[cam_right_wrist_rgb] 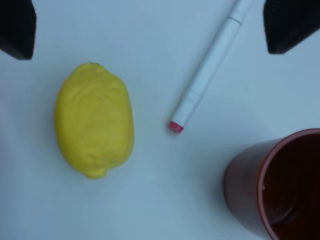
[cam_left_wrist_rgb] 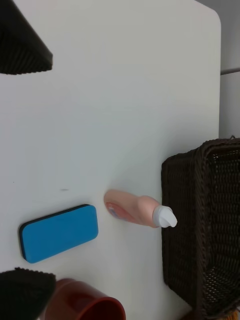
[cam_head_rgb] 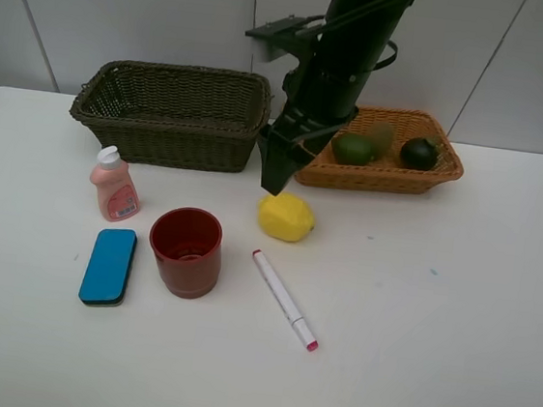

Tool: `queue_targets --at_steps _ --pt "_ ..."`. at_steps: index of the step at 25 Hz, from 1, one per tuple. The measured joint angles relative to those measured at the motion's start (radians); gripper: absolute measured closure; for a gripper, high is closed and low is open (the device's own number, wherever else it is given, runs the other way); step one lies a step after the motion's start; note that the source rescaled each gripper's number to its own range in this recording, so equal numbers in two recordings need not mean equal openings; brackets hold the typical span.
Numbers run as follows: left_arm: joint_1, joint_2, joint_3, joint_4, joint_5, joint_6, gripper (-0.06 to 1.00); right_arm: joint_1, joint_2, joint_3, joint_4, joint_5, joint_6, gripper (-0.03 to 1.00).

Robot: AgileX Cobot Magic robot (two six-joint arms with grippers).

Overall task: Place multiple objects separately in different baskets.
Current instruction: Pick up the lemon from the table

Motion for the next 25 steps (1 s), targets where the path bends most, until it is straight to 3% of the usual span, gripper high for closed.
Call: queue_targets --at_steps 6,14,25 --pt "0.0 0.0 0.0 0.0 0.0 0.0 -0.06 0.0 0.069 0.0 0.016 -0.001 -0.003 -0.03" --pt "0.0 0.0 0.0 0.0 0.0 0.0 -0.06 0.0 0.135 0.0 0.015 -0.103 -0.003 -0.03" --pt "0.0 0.0 0.0 0.0 0.0 0.0 -0.06 -0.003 0.209 0.0 -0.036 -0.172 -0.003 -0.03"
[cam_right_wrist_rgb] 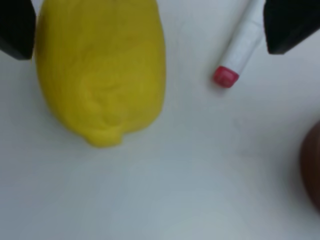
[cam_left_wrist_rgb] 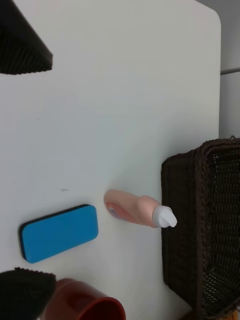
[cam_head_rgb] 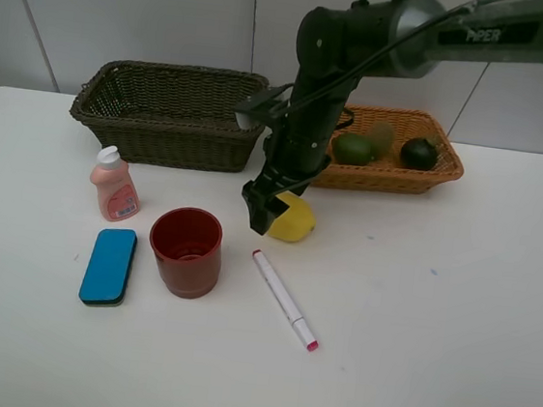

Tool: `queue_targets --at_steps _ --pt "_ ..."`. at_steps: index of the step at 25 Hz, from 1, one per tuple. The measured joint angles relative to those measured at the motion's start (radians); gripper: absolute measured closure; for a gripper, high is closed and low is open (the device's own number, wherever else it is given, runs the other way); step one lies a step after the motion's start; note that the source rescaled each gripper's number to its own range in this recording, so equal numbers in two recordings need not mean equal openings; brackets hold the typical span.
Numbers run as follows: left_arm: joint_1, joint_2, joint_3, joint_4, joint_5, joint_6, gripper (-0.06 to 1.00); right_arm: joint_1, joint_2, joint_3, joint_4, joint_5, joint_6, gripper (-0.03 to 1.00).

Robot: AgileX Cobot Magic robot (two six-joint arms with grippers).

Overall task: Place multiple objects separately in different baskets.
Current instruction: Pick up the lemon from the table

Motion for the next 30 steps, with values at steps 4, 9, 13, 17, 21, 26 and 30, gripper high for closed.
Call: queue_targets --at_steps 4,9,13,17,21,26,30 --pt "0.0 0.0 0.0 0.0 0.0 0.0 -0.06 -0.012 0.021 0.0 -0.004 -0.02 0.0 -0.03" --pt "0.0 0.0 0.0 0.0 0.0 0.0 -0.06 -0.034 0.034 0.0 -0.028 -0.032 0.0 -0.03" --pt "0.0 0.0 0.0 0.0 0.0 0.0 -0.06 -0.049 0.034 0.0 -0.033 -0.038 -0.001 -0.03" --pt "0.0 0.0 0.0 0.0 0.0 0.0 -0.06 -0.055 0.035 0.0 -0.032 -0.038 -0.001 -0.03" --pt "0.0 0.0 0.0 0.0 0.0 0.0 -0.06 -0.055 0.054 0.0 -0.027 -0.034 -0.001 -0.03" --pt "0.0 0.0 0.0 0.0 0.0 0.0 -0.06 -0.055 0.067 0.0 -0.024 -0.03 -0.001 -0.03" --pt "0.0 0.0 0.0 0.0 0.0 0.0 -0.06 -0.055 0.068 0.0 -0.024 -0.03 -0.001 -0.03"
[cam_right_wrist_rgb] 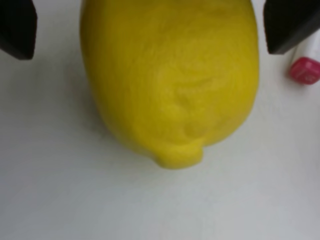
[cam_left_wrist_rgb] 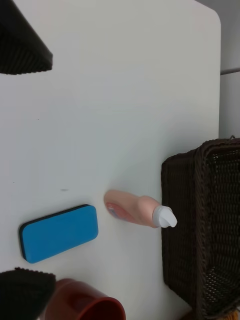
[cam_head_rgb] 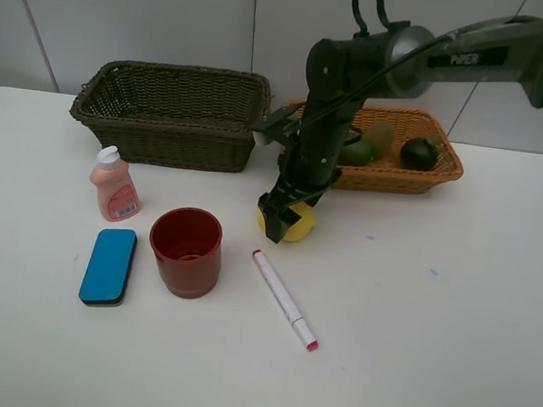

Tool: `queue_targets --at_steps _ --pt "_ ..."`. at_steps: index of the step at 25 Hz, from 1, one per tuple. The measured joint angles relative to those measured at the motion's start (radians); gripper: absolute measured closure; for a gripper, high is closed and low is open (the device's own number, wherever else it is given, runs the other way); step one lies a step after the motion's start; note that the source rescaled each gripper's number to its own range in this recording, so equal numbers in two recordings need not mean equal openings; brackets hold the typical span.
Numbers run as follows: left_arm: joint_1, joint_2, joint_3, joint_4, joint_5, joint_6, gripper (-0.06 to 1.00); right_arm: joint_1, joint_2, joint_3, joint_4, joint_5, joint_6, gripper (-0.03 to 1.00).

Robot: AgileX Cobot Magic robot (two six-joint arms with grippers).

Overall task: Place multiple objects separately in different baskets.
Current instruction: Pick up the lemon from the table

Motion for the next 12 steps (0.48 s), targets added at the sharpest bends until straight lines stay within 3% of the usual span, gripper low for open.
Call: queue_targets --at_steps 12 --pt "0.0 0.0 0.0 0.0 0.0 0.0 -0.06 0.0 0.0 0.0 -0.001 -0.024 0.0 -0.03"
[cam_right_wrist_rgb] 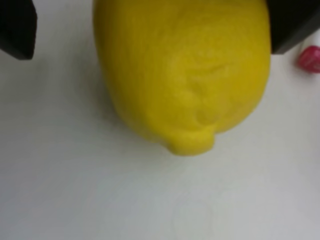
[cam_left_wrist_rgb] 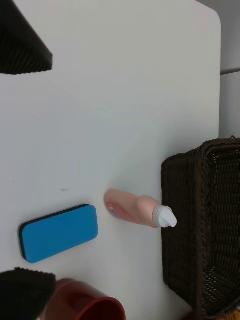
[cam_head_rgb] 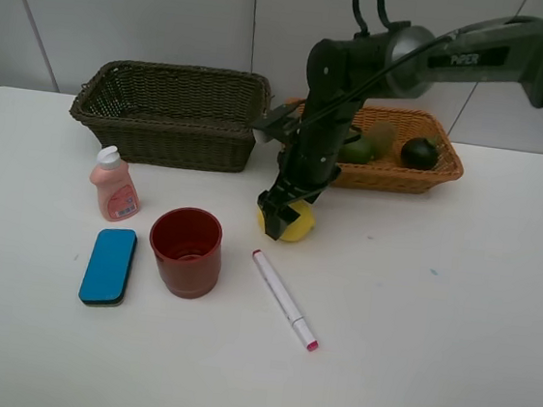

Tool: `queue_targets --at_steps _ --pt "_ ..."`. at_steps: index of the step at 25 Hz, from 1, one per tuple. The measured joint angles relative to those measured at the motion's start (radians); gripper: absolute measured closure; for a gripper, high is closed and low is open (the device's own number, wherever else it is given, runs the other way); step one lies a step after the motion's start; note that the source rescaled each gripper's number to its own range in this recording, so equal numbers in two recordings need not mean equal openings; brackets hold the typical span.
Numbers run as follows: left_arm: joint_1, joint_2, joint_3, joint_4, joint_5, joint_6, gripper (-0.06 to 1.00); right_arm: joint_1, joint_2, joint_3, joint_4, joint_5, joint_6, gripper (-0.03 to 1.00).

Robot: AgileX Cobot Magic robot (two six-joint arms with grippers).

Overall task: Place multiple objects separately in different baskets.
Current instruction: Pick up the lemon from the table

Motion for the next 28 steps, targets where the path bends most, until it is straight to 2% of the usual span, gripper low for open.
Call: queue_targets --at_steps 4,6,8,10,11,28 --pt "0.0 0.0 0.0 0.0 0.0 0.0 -0.06 0.0 0.003 0.0 0.009 -0.002 0.0 -0.03" --pt "0.0 0.0 0.0 0.0 0.0 0.0 -0.06 0.0 0.009 0.0 0.013 -0.002 0.0 0.03" --pt "0.0 0.0 0.0 0.0 0.0 0.0 -0.06 0.0 0.02 0.0 0.015 0.0 -0.002 0.16" --pt "0.0 0.0 0.0 0.0 0.0 0.0 -0.06 0.0 0.024 0.0 0.016 0.005 -0.002 0.41" --pt "0.0 0.0 0.0 0.0 0.0 0.0 -0.06 0.0 0.024 0.0 0.016 0.008 -0.002 0.39" --pt "0.0 0.0 0.0 0.0 0.0 0.0 -0.06 0.0 0.024 0.0 0.016 0.017 -0.002 0.39"
